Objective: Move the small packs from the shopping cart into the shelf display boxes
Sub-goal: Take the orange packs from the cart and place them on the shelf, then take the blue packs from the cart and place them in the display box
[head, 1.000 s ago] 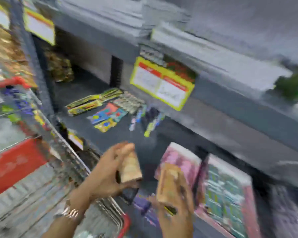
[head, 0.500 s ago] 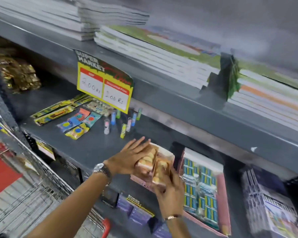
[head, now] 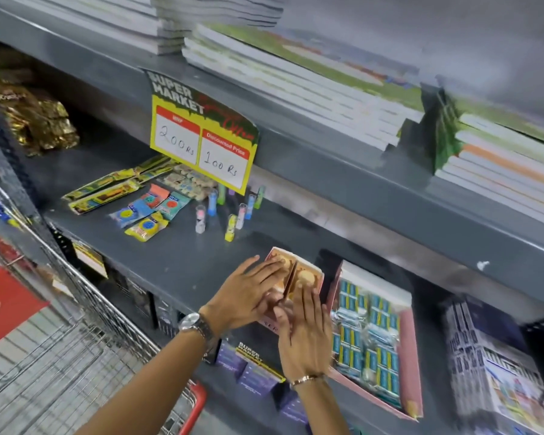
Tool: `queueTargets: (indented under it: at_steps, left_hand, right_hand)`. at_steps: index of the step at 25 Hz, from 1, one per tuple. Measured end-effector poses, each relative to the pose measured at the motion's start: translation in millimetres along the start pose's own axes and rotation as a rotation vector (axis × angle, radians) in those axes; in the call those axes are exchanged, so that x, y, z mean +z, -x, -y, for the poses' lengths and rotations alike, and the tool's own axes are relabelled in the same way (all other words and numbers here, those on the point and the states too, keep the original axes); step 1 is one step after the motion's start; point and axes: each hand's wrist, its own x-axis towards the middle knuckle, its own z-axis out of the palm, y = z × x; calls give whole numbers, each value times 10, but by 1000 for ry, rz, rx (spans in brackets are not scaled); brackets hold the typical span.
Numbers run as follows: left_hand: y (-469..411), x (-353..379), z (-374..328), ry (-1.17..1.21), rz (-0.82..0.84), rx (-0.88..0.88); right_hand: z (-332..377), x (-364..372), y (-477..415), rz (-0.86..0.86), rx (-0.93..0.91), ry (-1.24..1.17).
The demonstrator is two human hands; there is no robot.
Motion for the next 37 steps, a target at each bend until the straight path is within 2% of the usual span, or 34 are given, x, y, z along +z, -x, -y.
queueTargets:
  at_steps: [3, 6, 8, 10, 11, 13, 15, 16, 18, 20, 21, 23, 25, 28, 30, 33, 35, 37]
  left_hand:
    - [-3, 46, 19, -35, -10, 17]
    - [15, -16, -33, -28, -35, 20]
    - [171, -173, 30, 25, -105, -102]
    - [574, -315, 244, 146, -254, -396]
    - [877, -340, 389, 225, -338, -582]
    - [1616, -332, 653, 369, -485, -999]
    - [2319, -220, 767, 453, -558, -1303]
    - [2633, -115, 758, 459, -538, -1406]
    - [3280, 282, 692, 440, -368, -1585]
    - [3736, 766, 518, 489, -97, -1737]
    - [3901, 1028, 411, 523, 24, -1801]
    - [4081, 1484, 211, 549, 113, -1887]
    - [4179, 1804, 90, 484, 84, -1988]
    - [4291, 2096, 12, 325, 12, -2178]
    - [4240, 2159, -55, 266, -126, -2248]
    - [4038, 2065, -74, 357, -330, -2458]
    - [3956, 1982, -73, 460, -397, -2446]
    - [3998, 2006, -84, 523, -528, -2384]
  right_hand:
    - [-26, 47, 12, 25, 5, -8]
    - [7, 29, 26, -30, 13, -36]
    - [130, -62, 101, -123, 21, -175]
    - [442, -115, 289, -174, -75, -393]
    - [655, -82, 411, -127, -139, -505]
    - [1166, 112, 667, 70, -207, -726]
    - [1585, 469, 830, 306, -83, -926]
    - [1725, 721, 884, 431, 3, -970]
    - [1881, 1380, 1063, 716, 115, -917]
    - [1812, 1965, 1236, 912, 175, -763]
    - [1745, 2222, 1336, 958, 219, -695]
    - [1587, 2671, 1499, 998, 287, -607]
    - [1460, 3052, 1672, 1033, 301, -607]
    - [1320, 3457, 1941, 991, 74, -377]
    - [1326, 3516, 1994, 925, -63, -201]
    - [1368, 3515, 1977, 923, -116, -84]
    - [1367, 3518, 1966, 956, -110, -50]
    - [1399, 3487, 1994, 1044, 10, -156]
